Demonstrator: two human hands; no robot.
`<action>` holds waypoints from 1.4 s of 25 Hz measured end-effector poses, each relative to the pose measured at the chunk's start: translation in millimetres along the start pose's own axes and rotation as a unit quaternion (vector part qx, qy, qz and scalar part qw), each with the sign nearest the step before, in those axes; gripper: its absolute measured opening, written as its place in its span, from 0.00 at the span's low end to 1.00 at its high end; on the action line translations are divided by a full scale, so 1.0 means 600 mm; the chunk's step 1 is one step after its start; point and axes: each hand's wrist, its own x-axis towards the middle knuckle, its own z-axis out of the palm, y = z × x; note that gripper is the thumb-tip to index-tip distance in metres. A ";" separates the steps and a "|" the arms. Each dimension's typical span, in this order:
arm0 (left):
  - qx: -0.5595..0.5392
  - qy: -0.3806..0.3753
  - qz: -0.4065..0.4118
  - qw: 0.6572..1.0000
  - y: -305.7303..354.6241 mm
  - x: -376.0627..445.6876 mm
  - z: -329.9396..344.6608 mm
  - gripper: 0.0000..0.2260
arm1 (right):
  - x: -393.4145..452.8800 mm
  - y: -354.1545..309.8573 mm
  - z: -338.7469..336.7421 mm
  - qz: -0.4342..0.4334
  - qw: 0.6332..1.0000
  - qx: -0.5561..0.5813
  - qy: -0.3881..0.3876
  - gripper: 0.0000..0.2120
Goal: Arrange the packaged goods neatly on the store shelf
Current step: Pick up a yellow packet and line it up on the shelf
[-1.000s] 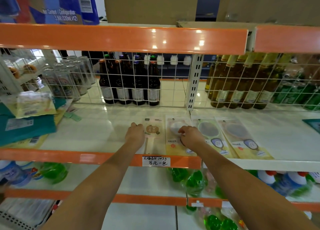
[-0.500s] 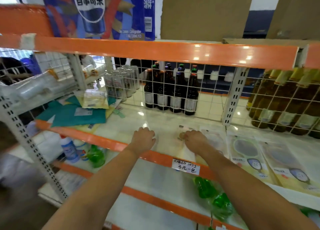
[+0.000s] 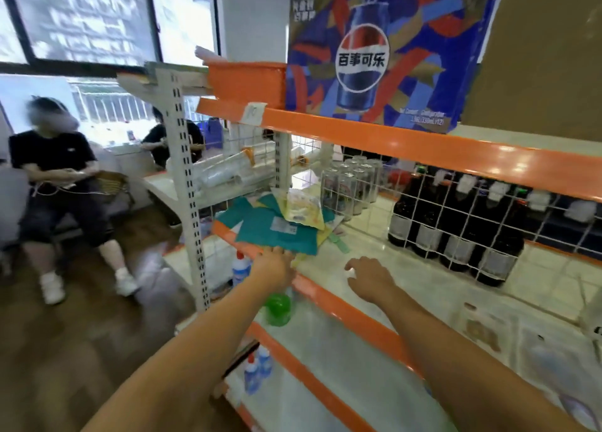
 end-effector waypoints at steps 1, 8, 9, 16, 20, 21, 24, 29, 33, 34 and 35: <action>0.008 0.009 -0.008 1.000 -0.033 0.002 -0.003 0.20 | 0.023 -0.026 0.000 -0.008 1.000 -0.003 0.005 0.18; -0.002 0.019 -0.054 0.998 -0.220 0.043 0.000 0.20 | 0.139 -0.166 0.029 -0.022 1.000 -0.004 0.017 0.17; -0.002 0.018 -0.055 0.998 -0.235 0.046 0.008 0.20 | 0.148 -0.175 0.039 -0.021 1.000 -0.008 0.016 0.17; -0.022 0.007 -0.020 1.000 -0.296 0.101 0.057 0.18 | 0.204 -0.193 0.083 0.047 0.998 0.019 0.024 0.13; -0.012 0.003 0.012 1.000 -0.286 0.161 0.043 0.15 | 0.252 -0.177 0.055 0.082 0.994 0.036 0.068 0.15; -0.016 0.003 0.015 1.000 -0.280 0.179 0.035 0.16 | 0.267 -0.171 0.047 0.092 0.992 0.042 0.076 0.15; -0.031 0.010 0.025 0.999 -0.260 0.231 0.030 0.17 | 0.313 -0.147 0.038 0.116 0.988 0.060 0.083 0.14; -0.041 0.012 0.037 0.998 -0.233 0.296 0.034 0.17 | 0.382 -0.114 0.039 0.121 0.989 0.068 0.057 0.14; -0.066 0.035 0.034 0.997 -0.214 0.347 0.019 0.17 | 0.434 -0.100 0.028 0.146 0.984 0.098 0.034 0.16; -0.075 0.036 0.033 0.996 -0.210 0.357 0.019 0.17 | 0.441 -0.099 0.028 0.156 0.982 0.108 0.021 0.16; -0.082 0.035 0.032 0.996 -0.204 0.366 0.021 0.18 | 0.450 -0.097 0.033 0.168 0.979 0.118 0.009 0.17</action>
